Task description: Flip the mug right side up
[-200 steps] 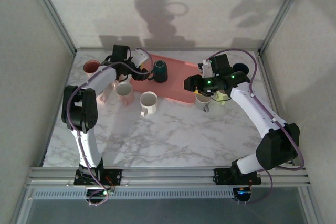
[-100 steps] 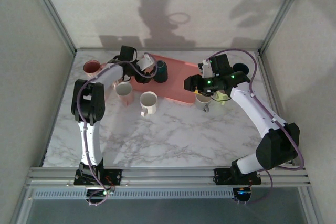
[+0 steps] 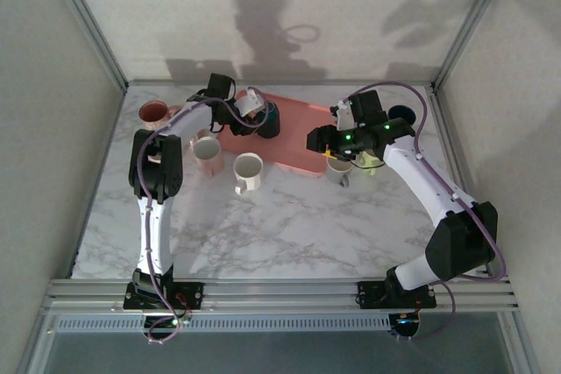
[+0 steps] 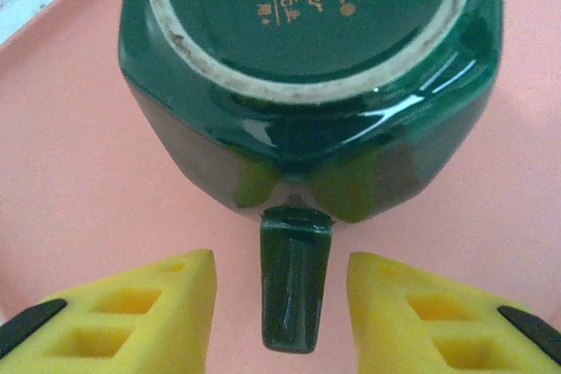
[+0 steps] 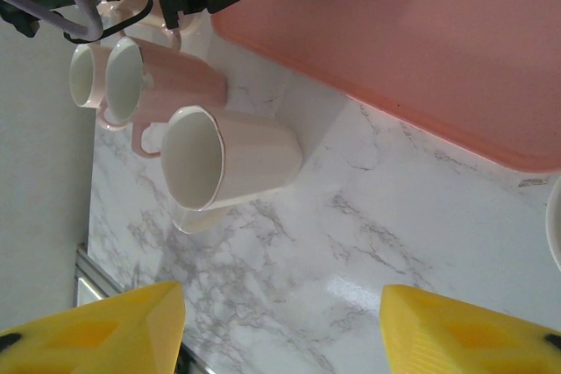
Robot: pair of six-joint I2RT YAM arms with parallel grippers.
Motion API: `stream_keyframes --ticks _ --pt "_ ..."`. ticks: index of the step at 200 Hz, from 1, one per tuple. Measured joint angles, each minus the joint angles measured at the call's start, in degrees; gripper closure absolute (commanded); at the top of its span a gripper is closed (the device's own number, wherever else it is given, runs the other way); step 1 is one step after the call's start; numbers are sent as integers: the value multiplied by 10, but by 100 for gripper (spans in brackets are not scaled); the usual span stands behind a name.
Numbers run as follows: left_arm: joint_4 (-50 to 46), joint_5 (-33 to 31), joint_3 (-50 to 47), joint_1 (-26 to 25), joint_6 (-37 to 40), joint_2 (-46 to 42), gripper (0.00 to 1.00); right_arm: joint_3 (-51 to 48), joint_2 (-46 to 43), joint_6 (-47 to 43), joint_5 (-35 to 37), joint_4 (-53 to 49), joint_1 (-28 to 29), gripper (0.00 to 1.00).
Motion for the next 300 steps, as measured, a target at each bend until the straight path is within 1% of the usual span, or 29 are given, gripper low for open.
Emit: stream_keyframes --ticks 17,33,49,71,84,115,145,176,219,250,300 --pt "-8 0 1 0 7 4 67 0 1 0 -4 0 -3 39" --pt "-14 0 3 -1 10 9 70 0 2 0 -7 0 -5 38" --pt "-17 -2 6 -3 12 15 80 0 2 0 -8 0 -7 38" --pt "-20 -2 9 -4 12 17 85 0 2 0 -9 0 -9 38" --pt "-19 -2 9 -5 9 17 91 0 2 0 -9 0 -10 39" --pt "-15 -2 9 -5 -7 17 100 0 2 0 -9 0 -11 38" --pt "1 5 -2 -6 -39 12 100 0 2 0 -9 0 -12 38" --pt "27 16 -47 -7 -88 -18 100 -1 0 0 -8 0 -13 39" --pt "62 26 -102 -15 -167 -98 100 -21 -26 0 -8 5 -13 40" --pt "87 31 -103 -33 -235 -157 100 -42 -50 2 -12 24 -13 39" --pt "113 31 -103 -67 -339 -229 100 -67 -72 28 -51 69 -14 39"
